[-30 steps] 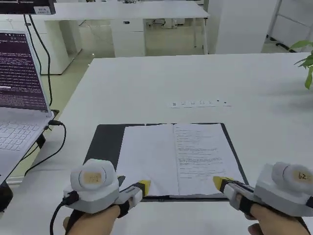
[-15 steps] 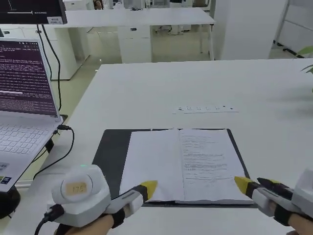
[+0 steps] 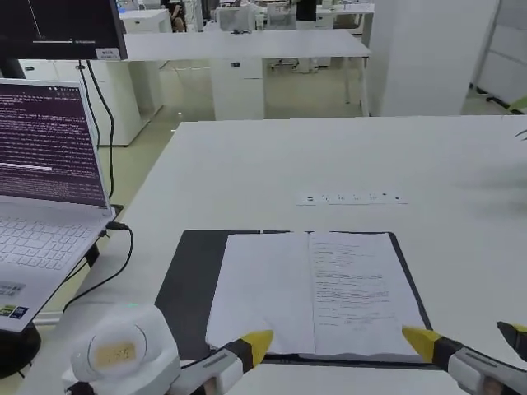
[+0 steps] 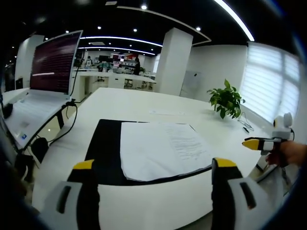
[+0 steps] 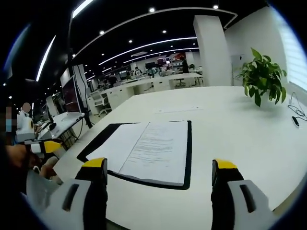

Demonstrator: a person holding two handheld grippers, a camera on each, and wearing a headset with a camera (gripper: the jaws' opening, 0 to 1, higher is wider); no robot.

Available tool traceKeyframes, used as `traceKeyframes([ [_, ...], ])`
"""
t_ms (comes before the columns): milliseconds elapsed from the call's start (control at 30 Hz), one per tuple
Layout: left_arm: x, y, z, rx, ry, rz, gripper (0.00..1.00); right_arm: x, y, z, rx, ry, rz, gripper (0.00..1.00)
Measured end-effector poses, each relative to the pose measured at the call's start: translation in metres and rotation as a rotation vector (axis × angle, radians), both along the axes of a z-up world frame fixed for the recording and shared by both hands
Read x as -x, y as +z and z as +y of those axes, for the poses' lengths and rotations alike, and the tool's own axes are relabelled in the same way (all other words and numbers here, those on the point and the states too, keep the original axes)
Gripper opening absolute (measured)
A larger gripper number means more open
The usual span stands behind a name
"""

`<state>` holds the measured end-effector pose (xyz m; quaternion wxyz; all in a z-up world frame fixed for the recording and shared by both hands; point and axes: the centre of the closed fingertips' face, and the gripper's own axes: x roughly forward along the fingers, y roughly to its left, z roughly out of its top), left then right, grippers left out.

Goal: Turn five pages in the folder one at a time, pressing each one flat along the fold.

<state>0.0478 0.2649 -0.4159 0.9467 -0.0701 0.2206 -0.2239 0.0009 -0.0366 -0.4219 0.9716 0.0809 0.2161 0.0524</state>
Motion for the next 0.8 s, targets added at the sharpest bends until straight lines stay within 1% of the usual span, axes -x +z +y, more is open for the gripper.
traceKeyframes([
  [33, 0.001, 0.0, 0.001, 0.001, 0.002, 0.002, 0.99, 0.0, 0.001, -0.002, -0.001, -0.005, -0.001, 0.94],
  [100, 0.002, 0.001, 0.005, -0.008, 0.007, -0.005, 0.99, 0.0, 0.004, -0.003, -0.017, -0.015, -0.013, 0.99],
  [133, 0.002, 0.002, 0.006, -0.015, 0.007, -0.009, 0.99, 0.0, 0.007, -0.004, -0.027, -0.023, -0.022, 0.99],
  [167, 0.003, 0.002, 0.008, -0.029, 0.003, -0.016, 0.99, -0.001, 0.01, -0.004, -0.031, -0.017, -0.036, 1.0],
  [233, 0.004, 0.005, 0.011, -0.034, 0.005, -0.021, 0.99, -0.001, 0.012, -0.005, -0.029, -0.019, -0.041, 1.0],
  [333, 0.003, 0.007, 0.015, -0.053, 0.004, -0.03, 0.99, 0.0, 0.011, -0.004, -0.023, -0.01, -0.032, 1.0],
  [367, 0.003, 0.007, 0.016, -0.057, 0.002, -0.032, 0.99, 0.0, 0.012, -0.004, -0.018, -0.009, -0.036, 1.0],
  [433, 0.003, 0.008, 0.017, -0.052, 0.008, -0.021, 0.99, 0.001, 0.011, -0.004, -0.02, -0.009, -0.032, 1.0],
  [500, 0.002, 0.01, 0.018, -0.048, 0.011, -0.02, 0.99, 0.002, 0.011, -0.002, -0.029, -0.007, -0.028, 1.0],
  [533, 0.003, 0.01, 0.018, -0.047, 0.013, -0.013, 0.99, 0.002, 0.011, -0.002, -0.03, -0.005, -0.029, 1.0],
  [567, 0.003, 0.011, 0.018, -0.044, 0.014, -0.016, 0.99, 0.002, 0.012, -0.001, -0.03, -0.002, -0.029, 1.0],
  [600, 0.003, 0.011, 0.017, -0.045, 0.011, -0.019, 0.99, 0.002, 0.011, 0.001, -0.021, 0.005, -0.028, 1.0],
  [667, 0.002, 0.012, 0.018, -0.055, 0.009, -0.029, 0.99, 0.003, 0.006, 0.004, -0.018, 0.017, -0.008, 0.99],
  [767, 0.003, 0.009, 0.018, -0.056, 0.003, -0.019, 0.99, 0.003, 0.002, 0.009, -0.019, 0.039, -0.002, 0.98],
  [800, 0.004, 0.007, 0.017, -0.064, -0.005, -0.014, 0.99, 0.002, 0.0, 0.011, -0.017, 0.043, 0.001, 0.98],
])
